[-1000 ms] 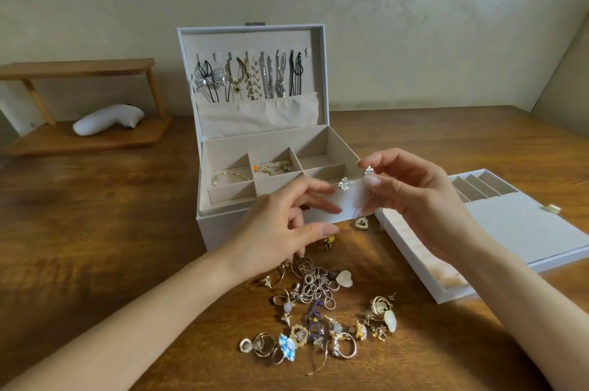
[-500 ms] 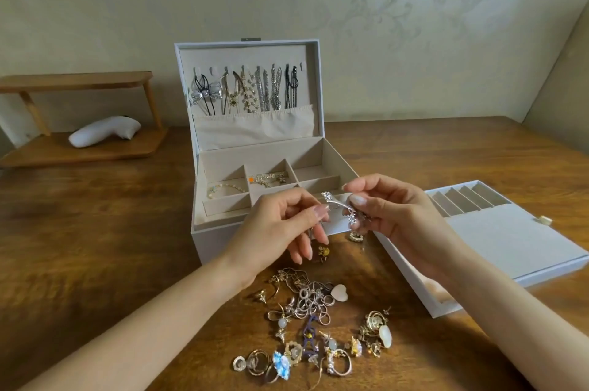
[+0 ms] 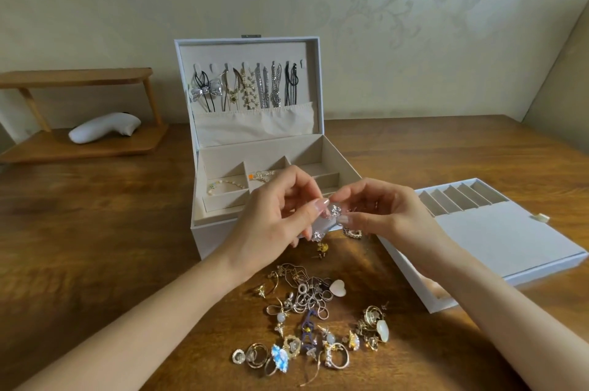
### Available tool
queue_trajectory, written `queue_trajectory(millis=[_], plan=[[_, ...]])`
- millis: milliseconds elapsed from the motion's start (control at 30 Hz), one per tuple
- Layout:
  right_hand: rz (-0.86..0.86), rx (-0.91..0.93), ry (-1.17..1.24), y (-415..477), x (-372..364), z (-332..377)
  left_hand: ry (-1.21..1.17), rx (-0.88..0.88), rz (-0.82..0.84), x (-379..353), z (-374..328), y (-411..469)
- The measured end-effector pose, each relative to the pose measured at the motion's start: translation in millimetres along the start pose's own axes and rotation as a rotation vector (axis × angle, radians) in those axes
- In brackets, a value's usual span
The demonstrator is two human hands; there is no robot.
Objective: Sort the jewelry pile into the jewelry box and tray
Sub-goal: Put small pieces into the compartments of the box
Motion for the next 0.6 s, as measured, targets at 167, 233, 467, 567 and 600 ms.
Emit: queue_trajectory(millis=[167,233,467,567,600], plan=[[0.033,0.022,-0.019,-3,-5,5,0.183,-0.083,0.009,-8,-4,-1],[-0.008,0.051,0.025,-3,-4,7,0.224,-0.024,0.037,-14,2,-1],[0.077,-0.031,0.059,-2,-7,3,0.154,0.006,-0.08,-5,4,1],[0.079,-0.06,-0.079,0,-5,0,0.191,-0.032,-0.11,7,-1,3],[0.068,-0.058,-0.109,0,-3,0,0.206,-0.045,-0.123,10,-2,3]])
Point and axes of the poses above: each hand's wrist, its own y-axis towards the middle knuckle, its own x-axis out of the back of the hand, z = x × y, the point moved 6 cm from there along y, towards the middle knuckle, and after that the axes turned 5 degrees about -y, right-handed, at the moved point
